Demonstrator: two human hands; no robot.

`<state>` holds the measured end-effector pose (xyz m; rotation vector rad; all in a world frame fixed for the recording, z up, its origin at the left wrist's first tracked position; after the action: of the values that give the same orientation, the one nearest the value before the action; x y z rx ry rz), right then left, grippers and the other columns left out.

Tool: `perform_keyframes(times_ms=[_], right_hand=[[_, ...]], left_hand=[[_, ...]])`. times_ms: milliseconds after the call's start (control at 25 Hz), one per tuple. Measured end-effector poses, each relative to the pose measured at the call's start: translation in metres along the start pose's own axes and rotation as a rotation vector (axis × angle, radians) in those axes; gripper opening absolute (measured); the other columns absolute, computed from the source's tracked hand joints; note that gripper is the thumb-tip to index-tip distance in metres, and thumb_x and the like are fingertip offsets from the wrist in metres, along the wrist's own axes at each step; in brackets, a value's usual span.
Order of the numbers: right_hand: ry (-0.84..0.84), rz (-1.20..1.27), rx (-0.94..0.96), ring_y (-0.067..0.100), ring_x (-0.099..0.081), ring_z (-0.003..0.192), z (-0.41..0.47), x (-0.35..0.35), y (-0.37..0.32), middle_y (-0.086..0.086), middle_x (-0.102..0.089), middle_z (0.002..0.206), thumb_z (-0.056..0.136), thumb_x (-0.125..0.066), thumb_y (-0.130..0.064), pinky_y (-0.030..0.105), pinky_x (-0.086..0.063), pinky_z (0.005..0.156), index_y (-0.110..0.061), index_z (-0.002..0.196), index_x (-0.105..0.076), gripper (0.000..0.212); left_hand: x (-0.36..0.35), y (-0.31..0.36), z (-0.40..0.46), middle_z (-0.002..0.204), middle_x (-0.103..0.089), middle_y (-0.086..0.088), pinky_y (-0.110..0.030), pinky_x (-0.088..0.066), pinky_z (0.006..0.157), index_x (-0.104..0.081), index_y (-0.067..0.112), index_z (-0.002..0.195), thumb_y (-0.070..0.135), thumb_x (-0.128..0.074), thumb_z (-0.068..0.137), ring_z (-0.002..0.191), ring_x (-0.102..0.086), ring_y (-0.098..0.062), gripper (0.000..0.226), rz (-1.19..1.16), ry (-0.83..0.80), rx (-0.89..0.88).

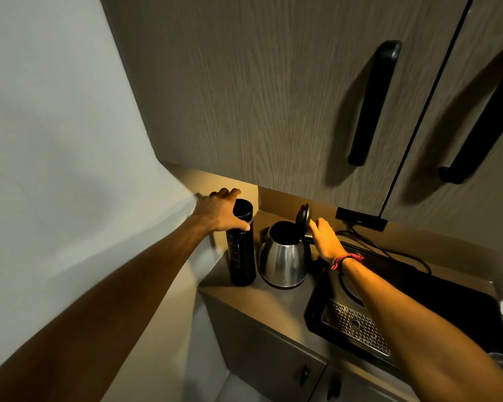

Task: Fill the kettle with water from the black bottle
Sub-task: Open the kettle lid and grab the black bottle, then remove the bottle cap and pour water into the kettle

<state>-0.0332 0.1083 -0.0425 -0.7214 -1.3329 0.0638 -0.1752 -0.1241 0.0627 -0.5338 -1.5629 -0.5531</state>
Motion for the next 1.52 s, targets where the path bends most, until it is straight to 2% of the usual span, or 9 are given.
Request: perform_keyframes(times_ms=[120, 280, 400, 520, 880, 1080, 1200, 1360, 1520], right_hand=[[-0.043, -0.115, 0.005, 0.033, -0.011, 0.148, 0.001, -0.003, 0.001, 0.012, -0.020, 0.158, 0.100, -0.032, -0.024, 0.059, -0.014, 0.117, -0.013, 0.150, -0.023, 0.051], [0.002, -0.189, 0.046, 0.031, 0.011, 0.149, -0.001, -0.003, 0.000, 0.007, 0.006, 0.163, 0.098, -0.036, -0.012, 0.058, -0.003, 0.120, -0.014, 0.153, -0.002, 0.064], [-0.009, -0.222, 0.042, 0.030, 0.010, 0.149, -0.003, -0.006, 0.002, 0.008, 0.009, 0.163, 0.098, -0.033, -0.010, 0.058, -0.003, 0.120, -0.013, 0.153, -0.001, 0.064], [-0.024, -0.258, 0.000, 0.030, 0.009, 0.150, -0.002, -0.007, 0.006, 0.011, 0.010, 0.163, 0.097, -0.033, -0.013, 0.058, -0.004, 0.120, -0.009, 0.153, 0.000, 0.064], [-0.105, -0.353, 0.004, 0.037, 0.006, 0.149, 0.001, -0.012, 0.011, 0.016, 0.006, 0.162, 0.093, -0.045, -0.012, 0.063, -0.011, 0.117, -0.011, 0.152, -0.004, 0.072], [-0.086, -0.341, 0.010, 0.035, 0.005, 0.149, 0.001, -0.012, 0.011, 0.015, 0.006, 0.162, 0.095, -0.044, -0.012, 0.062, -0.011, 0.118, -0.010, 0.152, -0.003, 0.070], [-0.092, -0.339, 0.003, 0.034, 0.006, 0.149, 0.001, -0.011, 0.010, 0.014, 0.007, 0.162, 0.096, -0.041, -0.015, 0.062, -0.009, 0.118, -0.011, 0.152, -0.003, 0.068], [-0.094, -0.334, -0.004, 0.033, 0.007, 0.149, 0.000, -0.010, 0.009, 0.012, 0.008, 0.162, 0.098, -0.037, -0.016, 0.062, -0.008, 0.118, -0.013, 0.152, -0.002, 0.064], [-0.112, -0.342, -0.008, 0.035, 0.005, 0.149, -0.003, -0.009, 0.005, 0.013, 0.004, 0.163, 0.098, -0.038, -0.017, 0.062, -0.010, 0.118, -0.012, 0.152, -0.005, 0.063]], left_hand=[[0.001, -0.001, -0.002, 0.137, -0.053, -0.010, -0.044, -0.053, 0.092, -0.042, 0.017, 0.139, 0.069, -0.072, 0.071, 0.122, -0.056, -0.032, 0.091, -0.131, 0.142, 0.022], [0.000, 0.029, -0.024, 0.120, -0.057, -0.009, -0.037, -0.059, 0.073, -0.048, 0.015, 0.127, 0.080, -0.057, 0.074, 0.102, -0.062, -0.026, 0.085, -0.182, 0.599, -0.139], [-0.086, 0.074, -0.053, 0.120, -0.053, -0.005, -0.039, -0.057, 0.070, -0.049, 0.015, 0.126, 0.078, -0.055, 0.076, 0.100, -0.064, -0.026, 0.080, -0.081, 0.311, -0.387], [-0.185, 0.090, -0.075, 0.128, -0.049, -0.006, -0.042, -0.054, 0.078, -0.047, 0.015, 0.129, 0.067, -0.064, 0.078, 0.114, -0.058, -0.028, 0.075, -0.034, -0.016, -0.286], [-0.237, 0.089, -0.078, 0.153, -0.036, -0.011, -0.046, -0.052, 0.099, -0.022, 0.015, 0.157, 0.066, -0.069, 0.078, 0.137, -0.043, -0.032, 0.105, -0.074, -0.166, -0.073], [-0.124, 0.088, -0.065, 0.122, -0.055, -0.009, -0.037, -0.047, 0.076, -0.052, 0.011, 0.133, 0.079, -0.051, 0.079, 0.104, -0.056, -0.025, 0.087, -0.066, 0.600, -0.257], [-0.066, 0.042, -0.048, 0.130, -0.054, -0.004, -0.037, -0.040, 0.088, -0.051, 0.016, 0.132, 0.078, -0.060, 0.074, 0.113, -0.050, -0.022, 0.086, -0.297, 0.889, 0.007], [-0.096, -0.001, -0.034, 0.152, -0.042, -0.007, -0.044, -0.042, 0.108, -0.031, 0.019, 0.150, 0.049, -0.091, 0.060, 0.139, -0.042, -0.029, 0.112, -0.900, 0.476, 0.210], [-0.126, -0.001, -0.027, 0.130, -0.065, -0.007, -0.035, -0.052, 0.099, -0.050, 0.016, 0.138, 0.020, -0.096, 0.060, 0.123, -0.062, -0.029, 0.091, -1.138, 0.301, 0.262]])
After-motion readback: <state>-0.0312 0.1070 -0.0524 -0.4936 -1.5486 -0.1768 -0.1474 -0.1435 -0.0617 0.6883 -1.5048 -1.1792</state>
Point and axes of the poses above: each hand's wrist, its own z-axis towards the middle knuckle, its own x-axis out of the back of the hand, y = z × x, the point moved 4 cm from there along z, towards the middle knuckle
